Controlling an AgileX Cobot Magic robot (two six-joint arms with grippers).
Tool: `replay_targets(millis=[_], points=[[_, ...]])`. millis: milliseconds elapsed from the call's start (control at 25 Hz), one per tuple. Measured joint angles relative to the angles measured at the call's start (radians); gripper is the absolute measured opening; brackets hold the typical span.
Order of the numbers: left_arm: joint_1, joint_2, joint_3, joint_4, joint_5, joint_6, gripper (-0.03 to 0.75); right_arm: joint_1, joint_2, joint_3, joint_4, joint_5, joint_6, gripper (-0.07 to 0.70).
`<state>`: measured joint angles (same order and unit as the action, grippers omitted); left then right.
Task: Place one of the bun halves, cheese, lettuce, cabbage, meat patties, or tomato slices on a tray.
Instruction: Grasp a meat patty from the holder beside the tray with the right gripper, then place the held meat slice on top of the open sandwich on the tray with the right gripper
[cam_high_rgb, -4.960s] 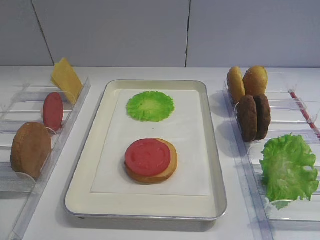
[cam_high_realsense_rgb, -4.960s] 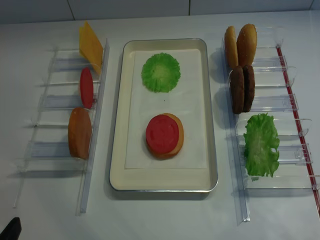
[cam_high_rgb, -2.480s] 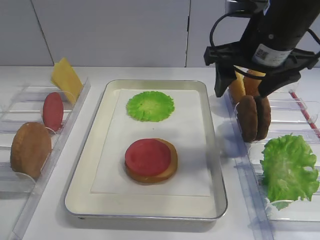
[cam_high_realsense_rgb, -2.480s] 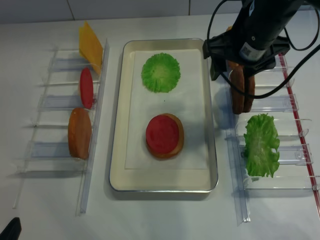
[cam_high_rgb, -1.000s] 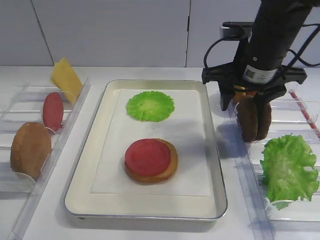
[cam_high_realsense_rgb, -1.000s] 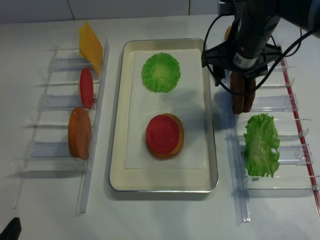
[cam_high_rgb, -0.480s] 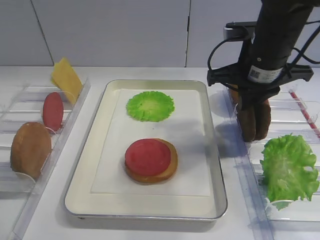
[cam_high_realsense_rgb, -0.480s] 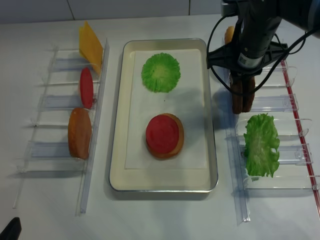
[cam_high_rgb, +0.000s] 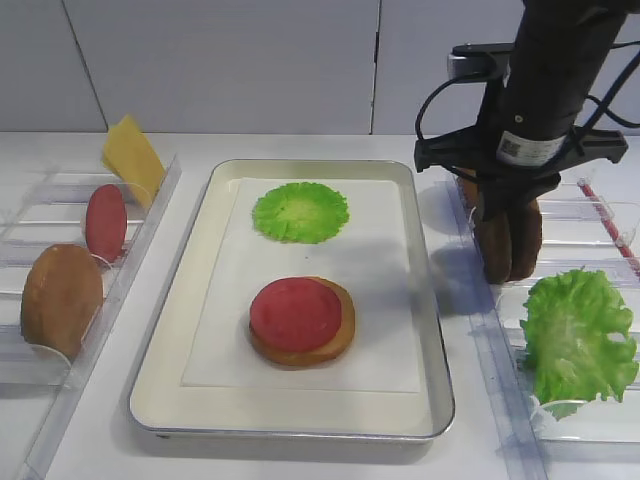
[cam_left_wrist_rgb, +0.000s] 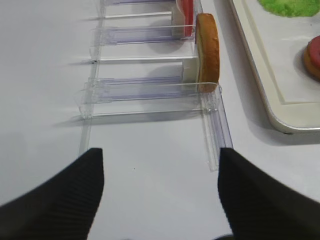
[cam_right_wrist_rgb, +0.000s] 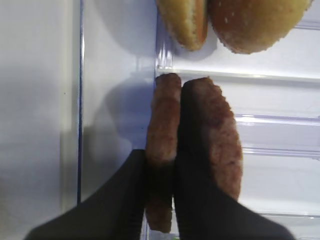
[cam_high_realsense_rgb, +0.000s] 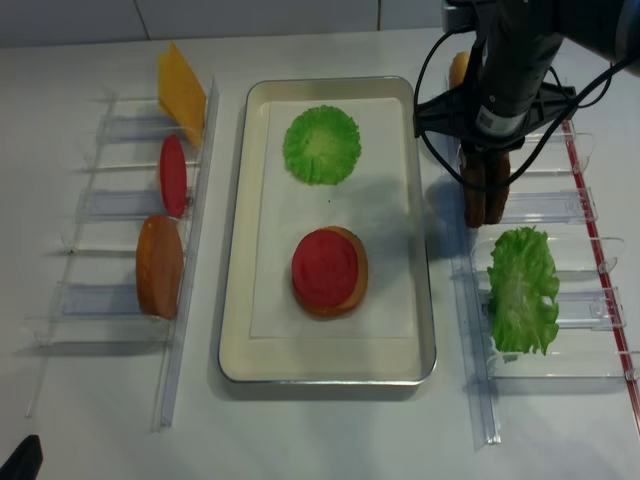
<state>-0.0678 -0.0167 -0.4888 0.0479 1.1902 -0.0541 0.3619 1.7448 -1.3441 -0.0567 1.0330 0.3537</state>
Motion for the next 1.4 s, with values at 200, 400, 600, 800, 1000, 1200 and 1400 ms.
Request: replay_targets(millis=[200,400,600,800,1000,1200,1400], points=[[0.0,0.0,0.0,0.0,0.0,0.0,0.485,0.0,-0.032,0.0,0.008,0.025,0.0,0.138],[0.0,0.0,0.0,0.0,0.0,0.0,0.485,0.0,-0.12,0.0,0.016,0.032,0.006,0.138],[0.0,0.0,0.0,0.0,0.0,0.0,0.485,0.0,-0.164,-0.005,0.057,0.05,0.009,0.138],[0.0,0.0,0.0,0.0,0.0,0.0,0.485,0.0,-0.221,-0.034,0.166,0.104,-0.038,0.138],[0.0,0.0,0.0,0.0,0.0,0.0,0.485,0.028,-0.373,-0.024,0.259,0.176,-0.114,0.138],[0.0,0.0,0.0,0.0,0.0,0.0,0.485,0.091,-0.628,0.136,0.293,0.169,-0.12,0.138],[0.0,0.0,0.0,0.0,0.0,0.0,0.485,0.099,-0.839,0.336,0.383,0.114,-0.116,0.138]])
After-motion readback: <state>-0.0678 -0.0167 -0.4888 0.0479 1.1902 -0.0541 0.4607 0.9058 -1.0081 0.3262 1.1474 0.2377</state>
